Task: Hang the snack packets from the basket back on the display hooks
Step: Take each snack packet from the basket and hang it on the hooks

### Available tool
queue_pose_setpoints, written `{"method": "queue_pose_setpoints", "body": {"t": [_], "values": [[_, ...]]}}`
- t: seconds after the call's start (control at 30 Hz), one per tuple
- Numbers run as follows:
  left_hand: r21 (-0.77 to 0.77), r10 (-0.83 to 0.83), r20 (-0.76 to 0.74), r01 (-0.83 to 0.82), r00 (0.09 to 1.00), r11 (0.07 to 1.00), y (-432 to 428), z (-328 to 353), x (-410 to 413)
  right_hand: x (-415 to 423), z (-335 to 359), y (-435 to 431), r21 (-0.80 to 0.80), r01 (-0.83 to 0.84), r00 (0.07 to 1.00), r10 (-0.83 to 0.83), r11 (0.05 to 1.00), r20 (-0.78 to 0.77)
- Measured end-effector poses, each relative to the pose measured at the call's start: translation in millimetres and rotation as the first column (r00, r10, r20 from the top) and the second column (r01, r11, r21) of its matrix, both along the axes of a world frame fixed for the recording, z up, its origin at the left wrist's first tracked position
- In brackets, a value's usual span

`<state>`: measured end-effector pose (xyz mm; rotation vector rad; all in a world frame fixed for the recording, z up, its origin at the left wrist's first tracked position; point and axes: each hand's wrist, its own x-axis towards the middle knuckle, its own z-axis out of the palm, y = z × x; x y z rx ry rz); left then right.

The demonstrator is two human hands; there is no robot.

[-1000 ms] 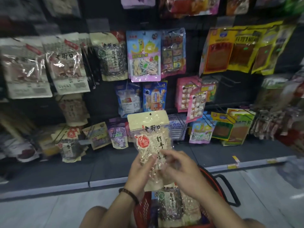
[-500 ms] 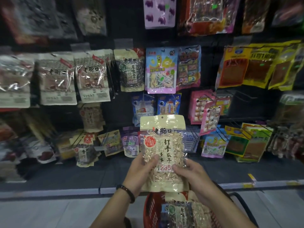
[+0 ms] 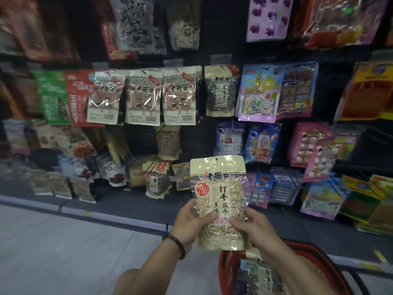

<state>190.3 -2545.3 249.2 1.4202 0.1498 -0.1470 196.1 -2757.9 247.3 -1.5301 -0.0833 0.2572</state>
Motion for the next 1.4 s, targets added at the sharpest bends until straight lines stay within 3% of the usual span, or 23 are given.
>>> {"method": "queue_pose_setpoints", "body": {"t": [0.1,0.23,0.33,0.73,0.83,0.93,1.03,1.13,1.3,1.4], "values": [[-0.033,0.035,-0.034,-0.036,0.999,0.999,18,4,-10,-6,10,22,0.003,-0.017,1.000,0.017,1.000,-0.024],[-0.037,0.007,0.018,-0.006,1.000,0.999,55,3,-10,1,17,48,-0.110,-0.075,0.997,0.074,0.991,-0.013],[-0.010,0.058,0.025,-0.057,0.998,0.998,85,-9,-2,21,25,68,-0.103,-0.013,1.000,0.011,0.995,-0.020],[0.147,0.175,0.113,-0.190,0.978,0.971,198,-69,116,178,-7,185,-0.141,-0.023,0.989,0.002,0.990,-0.148],[0.215,0.420,0.163,-0.447,0.893,0.868,203,-90,154,220,-23,214,-0.109,-0.020,0.985,0.001,0.994,-0.174],[0.277,0.750,0.117,-0.747,0.651,0.604,194,-119,189,265,-37,245,-0.069,0.006,0.982,-0.018,0.998,-0.186],[0.110,0.855,-0.121,-0.850,0.504,0.516,190,-151,225,307,-49,278,-0.073,0.005,0.986,-0.017,0.997,-0.164],[-0.160,0.748,-0.349,-0.822,0.565,0.546,197,-178,259,342,-58,308,-0.094,0.003,0.990,-0.016,0.996,-0.138],[-0.350,0.724,-0.376,-0.812,0.578,0.466,207,-194,315,385,-66,333,-0.123,0.027,0.994,-0.040,0.992,-0.106],[-0.453,0.730,-0.317,-0.773,0.606,0.444,210,-192,326,396,-69,334,-0.098,0.042,0.995,-0.051,0.994,-0.082]]}}
